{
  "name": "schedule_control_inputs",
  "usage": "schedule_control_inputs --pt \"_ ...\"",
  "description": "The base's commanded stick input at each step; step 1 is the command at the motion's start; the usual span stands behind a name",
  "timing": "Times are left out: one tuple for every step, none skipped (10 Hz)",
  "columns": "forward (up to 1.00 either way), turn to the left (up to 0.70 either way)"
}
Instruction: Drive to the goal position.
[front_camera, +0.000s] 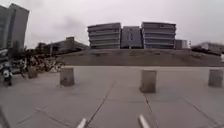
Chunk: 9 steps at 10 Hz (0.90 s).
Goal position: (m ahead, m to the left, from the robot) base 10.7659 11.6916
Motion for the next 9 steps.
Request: schedule_control_inputs --pt "1.00 0.00" --pt "1.00 0.00" --pt "1.00 0.00" --pt "1.00 0.00" --pt "1.00 0.12" --pt "1.00 0.26" --pt "1.00 0.02" --pt "1.00 0.00" --pt "1.00 0.00"
